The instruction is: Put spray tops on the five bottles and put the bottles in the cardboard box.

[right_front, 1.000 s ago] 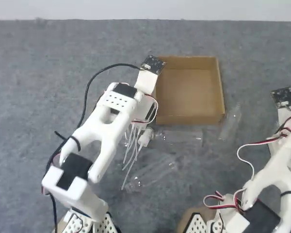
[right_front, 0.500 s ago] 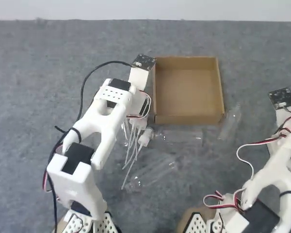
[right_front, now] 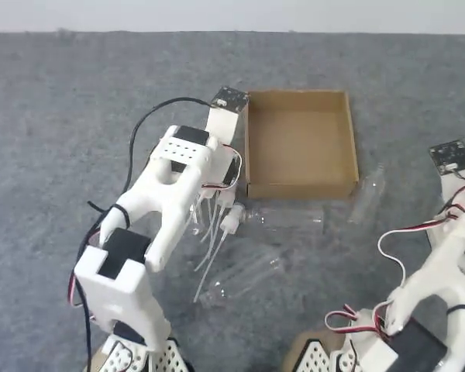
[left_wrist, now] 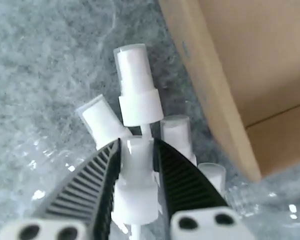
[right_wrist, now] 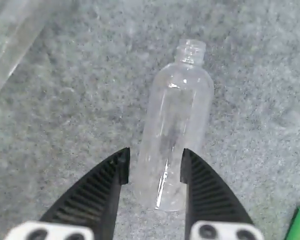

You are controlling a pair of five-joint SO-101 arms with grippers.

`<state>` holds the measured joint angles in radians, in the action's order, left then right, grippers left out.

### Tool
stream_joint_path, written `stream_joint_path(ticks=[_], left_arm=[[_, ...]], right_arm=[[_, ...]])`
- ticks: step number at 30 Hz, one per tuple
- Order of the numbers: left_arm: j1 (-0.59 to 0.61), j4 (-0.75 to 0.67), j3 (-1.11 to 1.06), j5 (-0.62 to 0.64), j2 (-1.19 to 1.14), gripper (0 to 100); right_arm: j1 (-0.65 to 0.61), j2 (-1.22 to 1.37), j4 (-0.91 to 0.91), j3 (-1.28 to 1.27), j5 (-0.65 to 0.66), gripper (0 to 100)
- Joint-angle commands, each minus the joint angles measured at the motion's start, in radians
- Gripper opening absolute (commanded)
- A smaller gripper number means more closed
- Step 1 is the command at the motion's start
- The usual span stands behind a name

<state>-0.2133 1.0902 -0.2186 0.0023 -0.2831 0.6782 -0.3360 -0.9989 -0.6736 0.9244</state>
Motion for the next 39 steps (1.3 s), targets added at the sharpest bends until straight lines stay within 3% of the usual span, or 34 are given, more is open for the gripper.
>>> stream_joint_path(ticks=[1,11,16,21,28,34,39], left_arm=[[-0.003,0.055,0.045,0.009,0.193,1],[0.008,0.218,-0.002,0.009,0.623,1],[0.049,0.173,-0.194,0.026,0.815,1],[0.206,0.052,-0.409,0.026,0.925,1],[0.45,-0.17,-0.545,-0.072,0.807,1],[0.468,-0.204,-0.515,-0.086,0.588,1],[0.47,-0.245,-0.51,-0.083,0.534,1]], right_arm=[[0.01,-0.051,0.013,0.006,0.009,13.5],[0.01,-0.061,0.008,0.008,0.005,13.8],[0.004,-0.061,0.008,0.014,-0.031,13.8],[-0.019,-0.05,0.007,0.041,-0.044,13.9],[-0.031,-0.045,-0.076,0.157,-0.104,13.9],[-0.036,0.111,-0.142,0.315,-0.103,14.0],[-0.039,0.343,-0.237,0.534,-0.101,23.8]])
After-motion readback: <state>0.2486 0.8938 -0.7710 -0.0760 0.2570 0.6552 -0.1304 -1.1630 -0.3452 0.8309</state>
